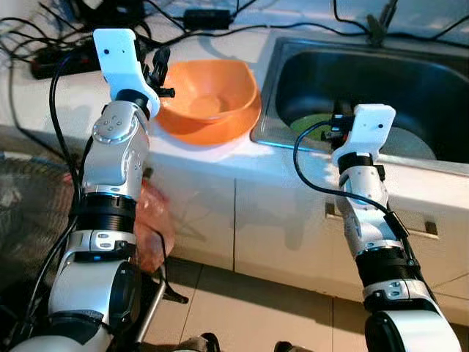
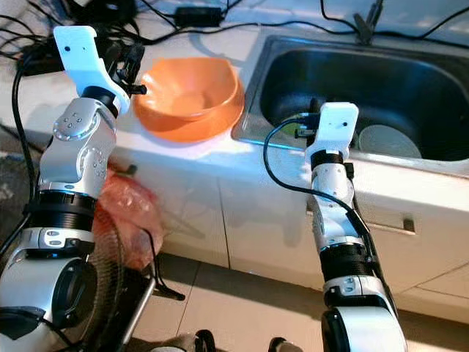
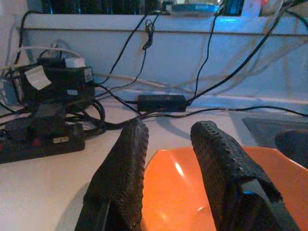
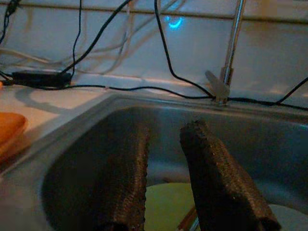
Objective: Kitchen organization
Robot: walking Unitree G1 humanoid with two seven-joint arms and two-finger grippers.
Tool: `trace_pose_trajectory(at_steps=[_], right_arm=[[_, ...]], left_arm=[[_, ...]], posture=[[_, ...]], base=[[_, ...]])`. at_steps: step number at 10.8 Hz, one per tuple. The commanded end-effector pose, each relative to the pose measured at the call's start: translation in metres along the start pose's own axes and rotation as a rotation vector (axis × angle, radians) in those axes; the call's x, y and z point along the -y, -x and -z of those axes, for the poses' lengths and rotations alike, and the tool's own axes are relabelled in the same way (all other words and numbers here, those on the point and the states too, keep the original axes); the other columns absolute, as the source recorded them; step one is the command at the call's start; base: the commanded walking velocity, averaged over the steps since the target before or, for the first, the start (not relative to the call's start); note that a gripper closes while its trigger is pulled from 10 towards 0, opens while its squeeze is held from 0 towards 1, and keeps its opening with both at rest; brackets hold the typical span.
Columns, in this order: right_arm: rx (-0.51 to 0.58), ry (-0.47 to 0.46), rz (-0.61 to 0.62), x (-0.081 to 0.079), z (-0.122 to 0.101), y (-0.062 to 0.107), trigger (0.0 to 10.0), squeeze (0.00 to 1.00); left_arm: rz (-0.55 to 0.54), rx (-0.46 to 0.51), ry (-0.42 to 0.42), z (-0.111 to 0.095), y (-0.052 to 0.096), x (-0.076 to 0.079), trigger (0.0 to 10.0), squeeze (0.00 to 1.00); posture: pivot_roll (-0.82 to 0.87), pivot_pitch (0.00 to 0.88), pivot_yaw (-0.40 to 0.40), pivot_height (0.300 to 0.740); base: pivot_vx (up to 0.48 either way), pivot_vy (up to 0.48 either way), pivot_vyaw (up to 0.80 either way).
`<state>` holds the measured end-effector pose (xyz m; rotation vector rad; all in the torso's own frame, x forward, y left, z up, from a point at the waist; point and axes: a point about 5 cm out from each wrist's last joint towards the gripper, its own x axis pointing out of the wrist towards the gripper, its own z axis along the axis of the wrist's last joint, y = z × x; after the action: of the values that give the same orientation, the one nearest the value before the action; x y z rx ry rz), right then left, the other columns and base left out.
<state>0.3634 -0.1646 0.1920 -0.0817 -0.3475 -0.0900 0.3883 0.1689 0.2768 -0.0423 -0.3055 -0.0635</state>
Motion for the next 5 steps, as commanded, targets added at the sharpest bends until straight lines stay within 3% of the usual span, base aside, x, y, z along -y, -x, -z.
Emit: trace_pose_trajectory(at_steps=[1, 5], right_arm=[[0.014, -0.009, 0.010, 0.0023, -0.0041, -0.0011, 10.0, 0.00], [0.016, -0.008, 0.012, 0.0027, -0.0049, -0.0023, 10.0, 0.00]], left_arm=[[-0.013, 0.007, 0.000, 0.0002, 0.0012, -0.0019, 10.0, 0.00], [-0.020, 0.010, 0.002, 0.0002, 0.0016, -0.0046, 10.0, 0.00]], posture=[[0.03, 0.129, 0.046, 0.740], [0.03, 0.137, 0.043, 0.740]], base=[[0.289, 0.000, 0.00], [0.295, 0.000, 0.00]])
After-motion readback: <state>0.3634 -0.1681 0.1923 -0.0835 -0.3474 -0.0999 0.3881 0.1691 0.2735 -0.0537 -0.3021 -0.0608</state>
